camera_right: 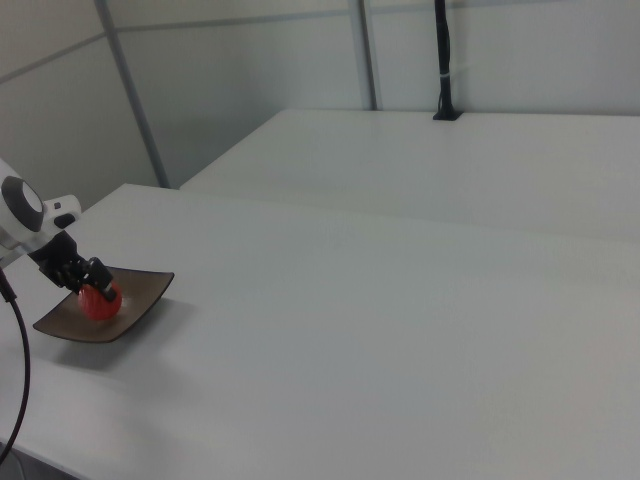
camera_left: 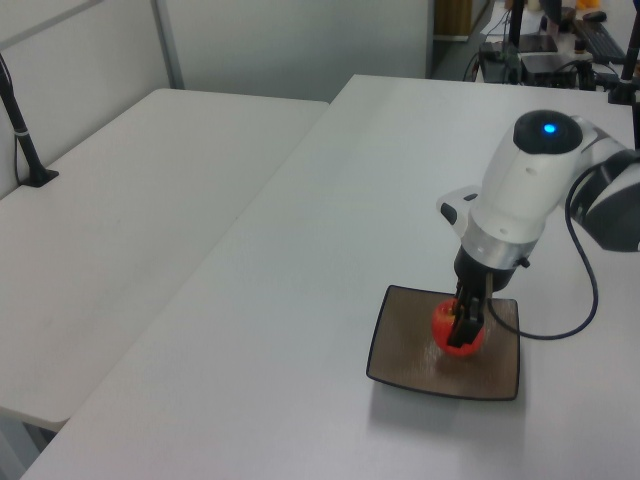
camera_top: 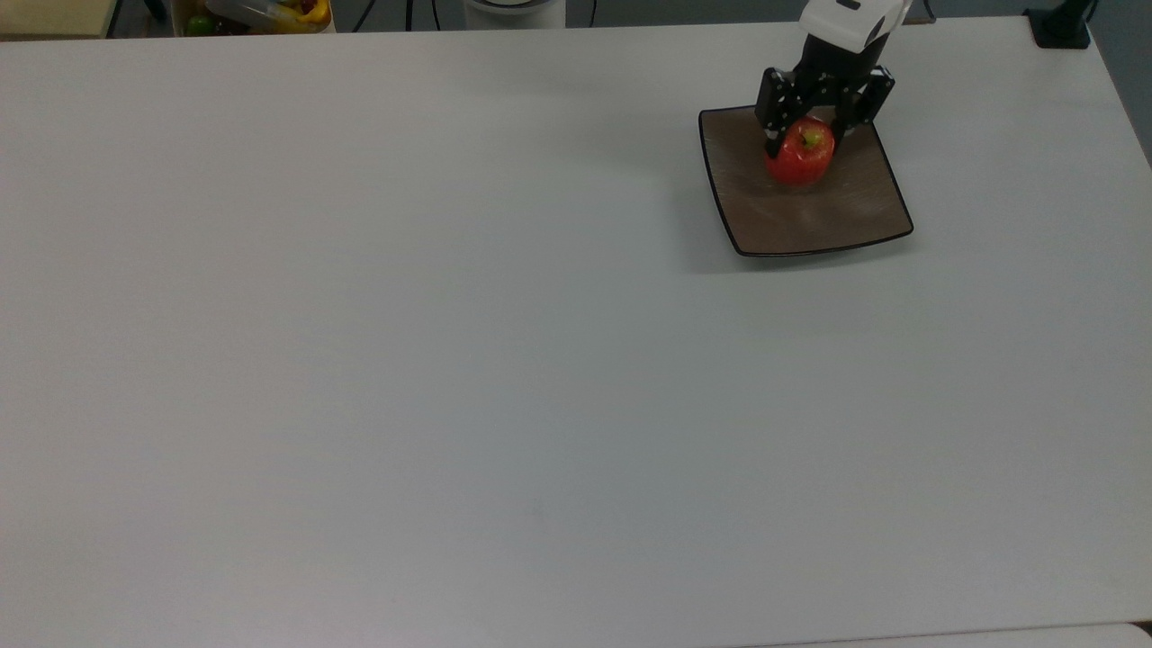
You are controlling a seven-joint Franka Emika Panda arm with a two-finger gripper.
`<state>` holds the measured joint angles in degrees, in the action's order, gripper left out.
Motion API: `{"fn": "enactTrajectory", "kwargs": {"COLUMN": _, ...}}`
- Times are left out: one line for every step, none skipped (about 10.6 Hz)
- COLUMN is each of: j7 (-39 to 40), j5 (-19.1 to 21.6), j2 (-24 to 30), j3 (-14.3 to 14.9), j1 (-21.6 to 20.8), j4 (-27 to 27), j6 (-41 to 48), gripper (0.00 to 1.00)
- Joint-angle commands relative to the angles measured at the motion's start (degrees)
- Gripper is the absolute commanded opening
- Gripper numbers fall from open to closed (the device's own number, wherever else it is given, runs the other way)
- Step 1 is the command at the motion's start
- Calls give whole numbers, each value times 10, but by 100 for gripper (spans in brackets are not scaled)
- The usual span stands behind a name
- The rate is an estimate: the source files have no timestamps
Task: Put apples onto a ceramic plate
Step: 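Lower the held apple onto the center of the brown plate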
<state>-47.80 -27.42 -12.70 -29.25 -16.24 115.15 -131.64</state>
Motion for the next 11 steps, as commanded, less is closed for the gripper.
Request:
{"fn": "enactTrajectory", "kwargs": {"j7": -64, "j5": -38, "j2": -23, "j3": 2, "j1": -1, "j4": -3, "j6": -57, "gripper": 35}}
{"fn": "enactTrajectory", "kwargs": {"j7": -93, "j5": -69, "j2": -30, "j3": 2, "j1": -1, "j4": -4, "j6": -69, "gripper": 35}}
{"fn": "enactTrajectory", "kwargs": {"j7": -128, "j5": -96, "j2": -36, "j3": 2, "j1": -1, "j4": -4, "j6": -75, "gripper": 36}}
{"fn": "enactTrajectory", "kwargs": {"j7": -143, "j5": -111, "j2": -41, "j3": 2, "j1": -1, "j4": -4, "j6": -75, "gripper": 39}}
{"fn": "enactTrajectory", "kwargs": {"j7": -146, "j5": -111, "j2": -40, "j3": 2, "j1": -1, "j4": -3, "j6": -71, "gripper": 58}}
{"fn": "enactTrajectory", "kwargs": {"j7": -146, "j5": -110, "j2": -40, "j3": 2, "j1": 1, "j4": -4, "j6": -69, "gripper": 62}}
{"fn": "enactTrajectory", "kwargs": {"j7": -147, "j5": -110, "j2": -39, "j3": 2, "j1": 1, "j4": -4, "j6": -68, "gripper": 77}}
{"fn": "enactTrajectory", "kwargs": {"j7": -154, "j5": -106, "j2": -38, "j3": 2, "j1": 1, "j4": -6, "j6": -67, "gripper": 92}}
{"fn": "enactTrajectory", "kwargs": {"j7": -175, "j5": -105, "j2": -37, "j3": 2, "j1": 0, "j4": -15, "j6": -64, "gripper": 100}}
{"fn": "enactTrajectory", "kwargs": {"j7": -185, "j5": -105, "j2": -36, "j3": 2, "j1": 1, "j4": -26, "j6": -49, "gripper": 100}}
{"fn": "enactTrajectory", "kwargs": {"j7": -186, "j5": -103, "j2": -32, "j3": 2, "j1": 2, "j4": -38, "j6": -36, "gripper": 100}}
